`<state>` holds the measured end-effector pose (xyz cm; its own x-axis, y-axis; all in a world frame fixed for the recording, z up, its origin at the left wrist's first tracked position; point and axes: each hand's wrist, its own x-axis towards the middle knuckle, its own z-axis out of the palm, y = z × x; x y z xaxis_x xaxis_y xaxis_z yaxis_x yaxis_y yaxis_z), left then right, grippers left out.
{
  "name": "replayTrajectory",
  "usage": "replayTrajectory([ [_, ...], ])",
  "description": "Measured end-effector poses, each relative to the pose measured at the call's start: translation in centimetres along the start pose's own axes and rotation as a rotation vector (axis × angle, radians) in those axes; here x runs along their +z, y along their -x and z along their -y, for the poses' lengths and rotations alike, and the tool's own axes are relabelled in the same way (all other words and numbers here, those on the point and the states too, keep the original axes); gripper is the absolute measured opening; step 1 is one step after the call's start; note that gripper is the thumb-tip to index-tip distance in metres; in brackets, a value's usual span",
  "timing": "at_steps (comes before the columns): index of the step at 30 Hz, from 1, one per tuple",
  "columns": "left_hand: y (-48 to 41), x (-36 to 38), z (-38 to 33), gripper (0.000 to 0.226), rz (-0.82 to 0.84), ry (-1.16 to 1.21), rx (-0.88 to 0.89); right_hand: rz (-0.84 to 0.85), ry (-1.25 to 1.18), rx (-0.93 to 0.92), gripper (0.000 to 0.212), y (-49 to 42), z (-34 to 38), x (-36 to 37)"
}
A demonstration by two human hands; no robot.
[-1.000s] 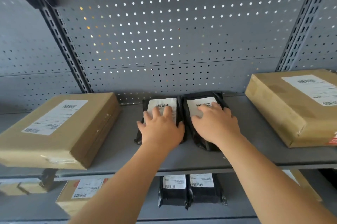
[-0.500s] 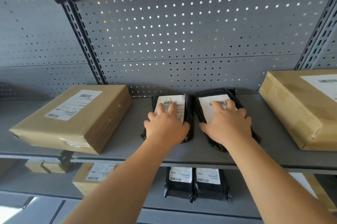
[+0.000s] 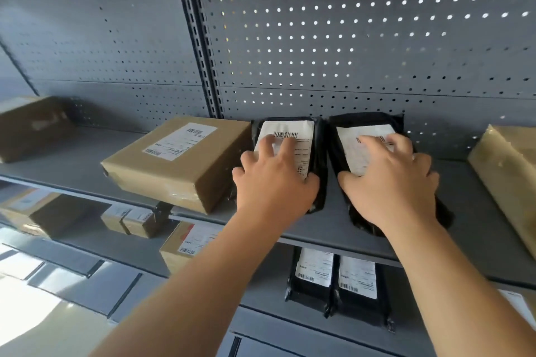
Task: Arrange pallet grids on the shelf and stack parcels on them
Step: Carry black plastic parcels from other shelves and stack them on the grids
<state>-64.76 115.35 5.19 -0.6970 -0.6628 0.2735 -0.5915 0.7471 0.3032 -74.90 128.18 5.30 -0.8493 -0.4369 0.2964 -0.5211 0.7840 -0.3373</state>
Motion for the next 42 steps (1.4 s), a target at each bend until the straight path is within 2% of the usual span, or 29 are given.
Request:
replayTrajectory([
  [6, 1.7, -6.4, 5.6, 0.067, -0.157, 0.031, -0.054, -0.094, -0.124, -0.138, 0.066, 1.9, 7.5, -2.0],
  [11, 4.5, -11.2, 13.5, 0.067, -0.232, 0.014, -0.163, -0.101, -0.179, -0.286, 0.066, 5.0, 16.8, -1.5],
  [20, 12.3, -17.5, 30.5, 0.067, -0.302, -0.052, -0.452, 0.013, -0.235, -0.516, 0.064, 13.5, 33.8, 3.4],
  [30, 20.8, -21.4, 46.4, 0.064, -0.331, -0.113, -0.842, 0.254, -0.264, -0.777, 0.061, 21.9, 49.4, 10.8],
  [36, 21.9, -22.3, 54.5, 0.066, -0.347, -0.164, -1.036, 0.358, -0.294, -0.935, 0.062, 23.7, 58.7, 15.7],
  [42, 18.7, -23.7, 62.1, 0.067, -0.390, -0.225, -1.166, 0.436, -0.353, -1.070, 0.065, 22.0, 68.3, 20.0],
])
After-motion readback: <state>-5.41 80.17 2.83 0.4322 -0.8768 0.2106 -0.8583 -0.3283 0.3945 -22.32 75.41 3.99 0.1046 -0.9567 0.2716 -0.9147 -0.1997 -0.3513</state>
